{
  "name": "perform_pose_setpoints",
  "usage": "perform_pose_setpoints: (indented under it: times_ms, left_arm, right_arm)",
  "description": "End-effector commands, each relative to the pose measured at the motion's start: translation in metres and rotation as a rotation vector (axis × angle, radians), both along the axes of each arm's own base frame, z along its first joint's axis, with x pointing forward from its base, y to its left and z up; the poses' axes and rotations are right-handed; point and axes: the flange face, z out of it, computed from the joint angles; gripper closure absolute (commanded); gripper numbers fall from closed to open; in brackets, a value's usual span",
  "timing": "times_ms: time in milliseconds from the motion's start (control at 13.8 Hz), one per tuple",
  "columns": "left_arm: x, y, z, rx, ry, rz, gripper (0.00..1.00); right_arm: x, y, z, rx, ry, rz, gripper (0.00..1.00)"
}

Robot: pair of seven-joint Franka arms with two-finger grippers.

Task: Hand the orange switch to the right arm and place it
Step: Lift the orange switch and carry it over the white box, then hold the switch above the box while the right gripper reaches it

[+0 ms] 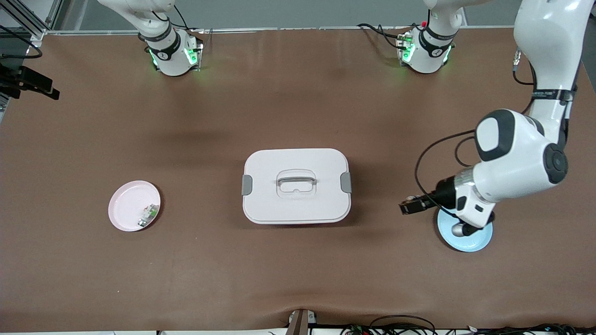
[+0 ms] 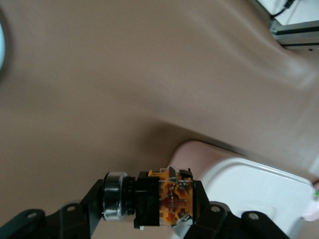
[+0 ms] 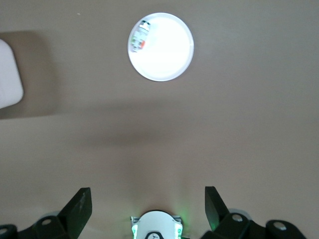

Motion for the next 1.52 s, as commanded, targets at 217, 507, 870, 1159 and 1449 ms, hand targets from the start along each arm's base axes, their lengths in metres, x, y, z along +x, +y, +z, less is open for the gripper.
perform_pose_setpoints:
  times_ms: [217,507,870,1159,1449]
  left_arm:
    - [-0.030,-0.106,0.078,-0.131,0.051,0.083,1.00]
    - [-0.054,-0.179,0.094,-0.175,0.117,0.152,1.00]
    - [-0.063,-0.222,0.086,-0.261,0.289,0.415,1.00]
    - [-0.069,-0.243,0.075,-0.316,0.490,0.643,1.00]
    - [-0.080,-0.273,0.072,-0.322,0.608,0.767,1.00]
  right_arm:
    - [0.008,0.020,-0.006,0.138,-0.008,0.001,0.00]
    - [0.018,0.047,-0.025,0.244,-0.036,-0.031,0.00]
    - [0.031,0.117,-0.043,0.365,-0.077,-0.115,0.00]
    - [0.037,0.175,-0.063,0.471,-0.138,-0.157,0.00]
    - [0.040,0.230,-0.091,0.589,-0.197,-0.198,0.00]
